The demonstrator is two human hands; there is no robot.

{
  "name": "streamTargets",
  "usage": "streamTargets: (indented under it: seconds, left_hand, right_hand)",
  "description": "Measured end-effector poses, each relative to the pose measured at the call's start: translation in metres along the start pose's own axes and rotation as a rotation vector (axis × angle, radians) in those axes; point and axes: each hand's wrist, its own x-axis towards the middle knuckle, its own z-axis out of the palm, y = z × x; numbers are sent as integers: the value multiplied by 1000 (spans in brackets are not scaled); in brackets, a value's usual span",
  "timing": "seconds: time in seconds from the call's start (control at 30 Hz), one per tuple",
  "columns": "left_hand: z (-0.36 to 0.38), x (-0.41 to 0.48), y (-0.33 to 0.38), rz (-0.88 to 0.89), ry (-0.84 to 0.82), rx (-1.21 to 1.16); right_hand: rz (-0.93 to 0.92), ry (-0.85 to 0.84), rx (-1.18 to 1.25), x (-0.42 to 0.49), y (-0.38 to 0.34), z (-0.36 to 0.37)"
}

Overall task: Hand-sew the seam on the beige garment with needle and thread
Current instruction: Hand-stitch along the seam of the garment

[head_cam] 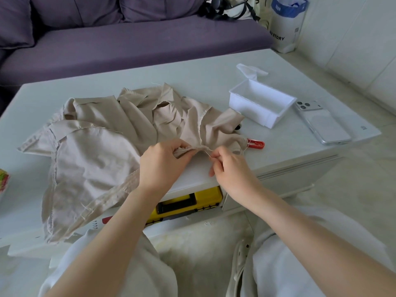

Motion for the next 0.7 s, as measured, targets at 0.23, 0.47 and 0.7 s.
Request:
streamTargets:
  seconds: [0.23,0.47,0.7]
  left_hand:
    - [1,-2,-2,32,-22,6]
    - [2,-4,-1,33,-55,25]
    - [5,-5,-3,84,-101,10]
  right_hand:
    - [-31,-12,16,-3,-1,1]
    - [-47,0,55,-1,-2,1]
    - [-64,30,54,1,-5,5]
